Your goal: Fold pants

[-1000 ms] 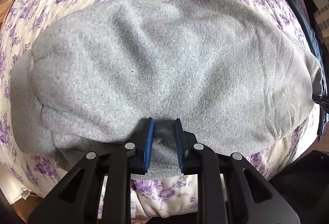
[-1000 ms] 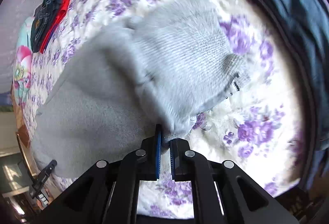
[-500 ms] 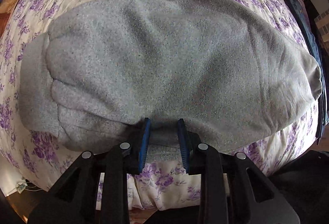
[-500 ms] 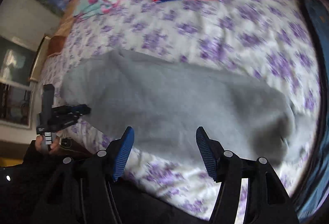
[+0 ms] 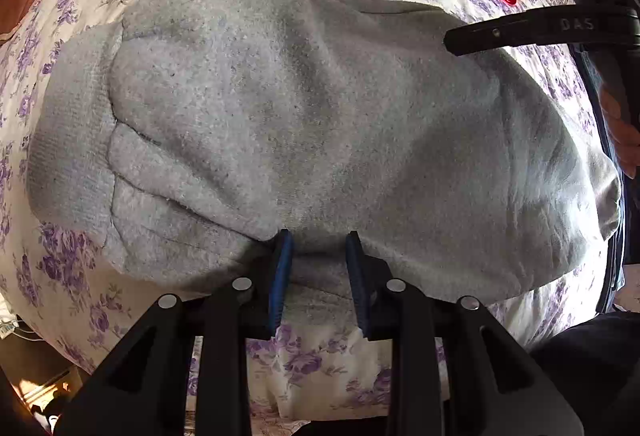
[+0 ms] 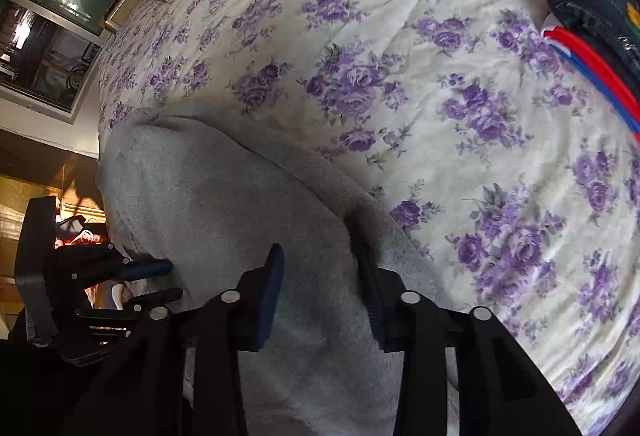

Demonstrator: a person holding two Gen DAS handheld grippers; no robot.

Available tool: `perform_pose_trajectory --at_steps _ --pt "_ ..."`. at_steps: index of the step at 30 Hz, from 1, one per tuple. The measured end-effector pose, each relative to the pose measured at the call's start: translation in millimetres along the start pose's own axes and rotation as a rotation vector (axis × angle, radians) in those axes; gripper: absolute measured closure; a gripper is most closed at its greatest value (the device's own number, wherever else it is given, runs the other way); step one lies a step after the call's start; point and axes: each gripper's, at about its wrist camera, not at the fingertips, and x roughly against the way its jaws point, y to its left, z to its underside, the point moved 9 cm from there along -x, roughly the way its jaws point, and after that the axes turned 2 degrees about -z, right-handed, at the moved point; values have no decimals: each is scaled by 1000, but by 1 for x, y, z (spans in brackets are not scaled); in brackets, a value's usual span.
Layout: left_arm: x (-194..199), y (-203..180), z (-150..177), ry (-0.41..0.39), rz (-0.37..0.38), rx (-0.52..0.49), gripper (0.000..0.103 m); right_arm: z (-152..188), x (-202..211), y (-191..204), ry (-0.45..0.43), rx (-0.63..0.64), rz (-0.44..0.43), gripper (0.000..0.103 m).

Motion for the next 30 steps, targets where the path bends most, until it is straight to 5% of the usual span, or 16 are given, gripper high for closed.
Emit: perform_pose_trajectory --at_steps 2,6,10,14,17,20,24,30 --pt "5 10 4 4 8 11 76 -3 -4 -5 -1 -32 -38 93" --pt "8 16 5 10 33 40 76 -15 20 -4 -65 -28 5 94" --pt "2 16 2 24 14 41 76 -14 -14 -19 16 -10 120 93" --pt "2 13 1 50 -18 9 76 -14 -24 -27 17 -57 78 83" --pt "16 8 -3 59 -16 -14 76 -7 11 -25 5 -53 87 75" --pt "44 -10 -23 -2 13 -71 76 3 83 -23 -152 -40 134 46" --pt "63 -56 -63 -58 127 -164 75 64 163 -39 -316 -112 203 44" --pt "9 -148 -108 33 227 -302 75 205 180 -68 -337 -328 340 44"
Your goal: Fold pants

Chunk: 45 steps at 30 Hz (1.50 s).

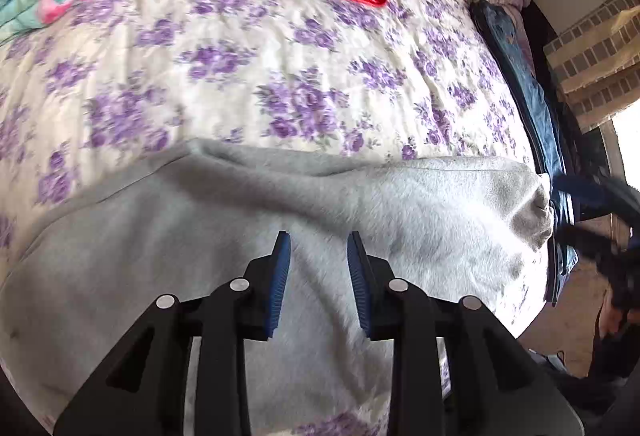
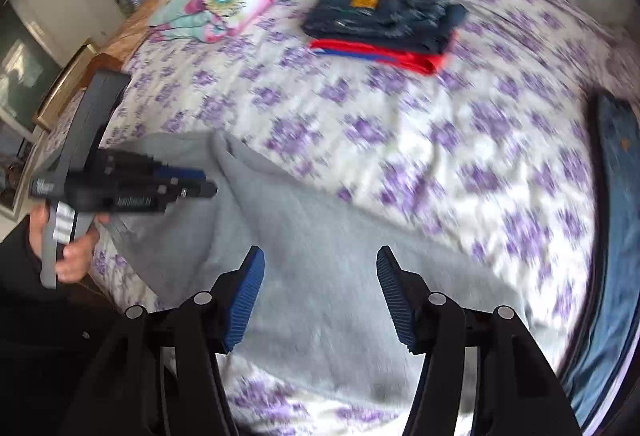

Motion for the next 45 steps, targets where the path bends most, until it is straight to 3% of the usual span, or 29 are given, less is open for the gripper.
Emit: perform_pose_trajectory --at_steps 3,7,10,12,15,19,23,26,32,38,40,41,43,45 --pt "-46 2 -4 85 -89 -30 75 66 6 -36 19 -204 11 44" --pt "-48 0 -8 89 -87 -26 75 139 7 -73 16 -452 15 38" --pt "-47 -7 -4 100 -159 -74 75 173 3 -97 -2 -624 -10 38" --pt "-38 -18 6 100 -165 -95 75 182 4 -106 -41 -702 -49 37" --pt "-21 -40 29 91 -104 -119 75 188 2 -117 -79 -775 -88 30" --pt "-18 -69 67 117 -21 -154 74 188 0 -126 -112 -855 -145 29" --pt "-45 -79 103 197 -62 -211 74 180 1 -139 -139 -877 -153 27" --pt "-48 -79 113 181 -113 -257 73 175 -5 -154 -147 -918 -154 26" --pt "-45 -73 120 177 -68 -209 72 170 -22 -174 -145 -956 -152 26" --pt "-44 -71 125 194 -82 -216 72 147 -41 -197 -211 -1011 -292 26" --pt "-42 -70 124 204 -95 -223 72 141 -38 -199 -241 -1009 -324 59" --pt "-43 -73 116 205 -104 -228 72 139 -37 -198 -241 -1005 -338 66" --pt "-42 -88 105 191 -112 -238 73 137 -31 -196 -243 -982 -309 70" --pt "-29 -103 92 154 -68 -245 73 135 -25 -192 -233 -941 -263 71"
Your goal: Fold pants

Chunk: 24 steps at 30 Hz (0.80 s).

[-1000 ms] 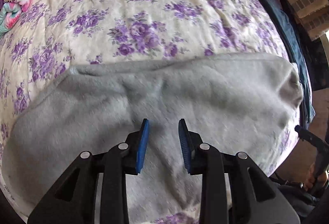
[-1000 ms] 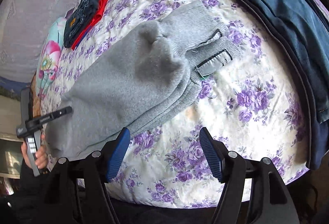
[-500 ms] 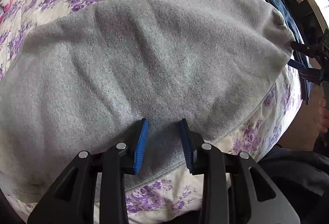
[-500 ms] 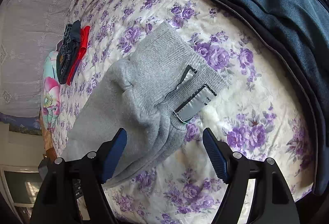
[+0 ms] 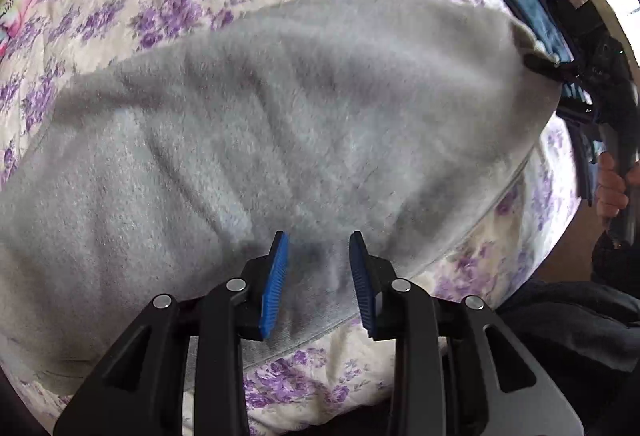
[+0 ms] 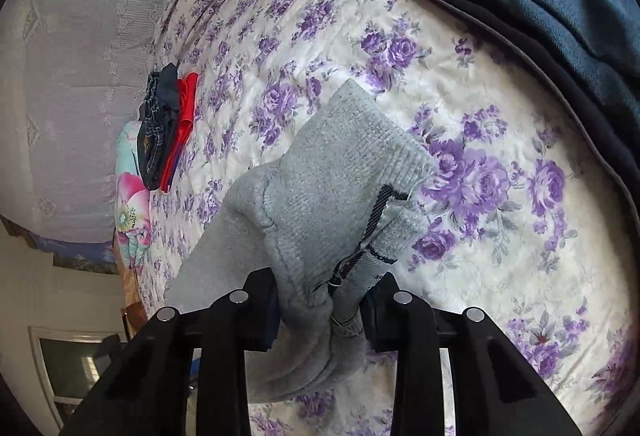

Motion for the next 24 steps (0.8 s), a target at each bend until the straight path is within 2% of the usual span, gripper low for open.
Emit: perform_pose_trajectory --at_steps 4,6,9,12,15,24 --pt "19 -39 -44 -62 104 -17 72 3 8 12 -6 86 71 71" --pt "12 -56 -67 -68 109 3 72 3 12 19 -10 114 88 70" --pt "-15 -69 -84 -46 127 36 74 4 20 29 -15 143 98 70" --pt "-45 -77 -78 -11 86 33 76 7 27 40 -19 173 101 69" --pt "-54 -79 -76 -22 48 18 77 14 28 55 -15 241 133 69" --pt "-52 -80 -71 -30 60 7 77 19 32 84 -26 352 206 68"
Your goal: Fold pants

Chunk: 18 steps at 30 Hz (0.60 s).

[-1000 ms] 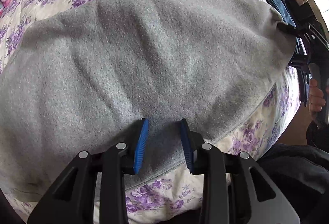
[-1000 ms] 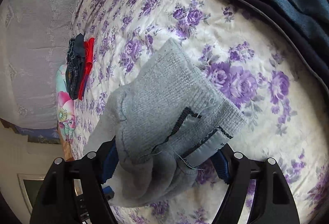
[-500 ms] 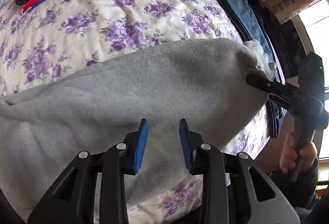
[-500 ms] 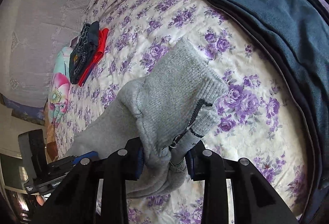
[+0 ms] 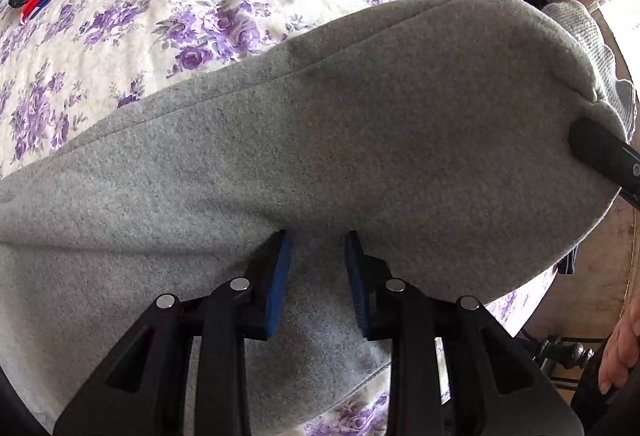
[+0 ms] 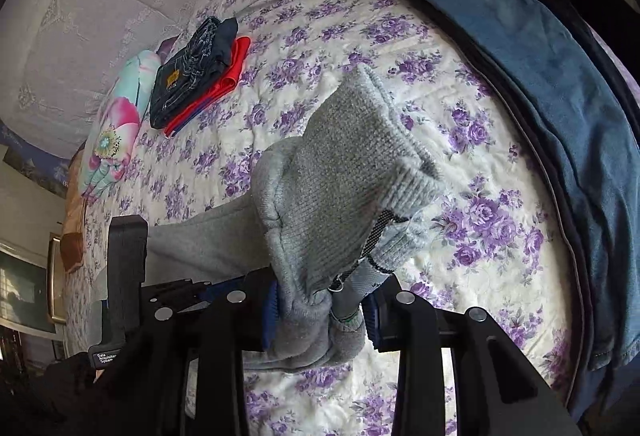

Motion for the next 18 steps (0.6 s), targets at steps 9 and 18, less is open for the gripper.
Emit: perform_pose_trajectory --at_steps 9,18 --pt "104 120 40 -151 72 277 77 -4 11 91 7 210 4 69" --pt "180 319 171 -258 -141 686 77 43 -56 231 103 598 47 72"
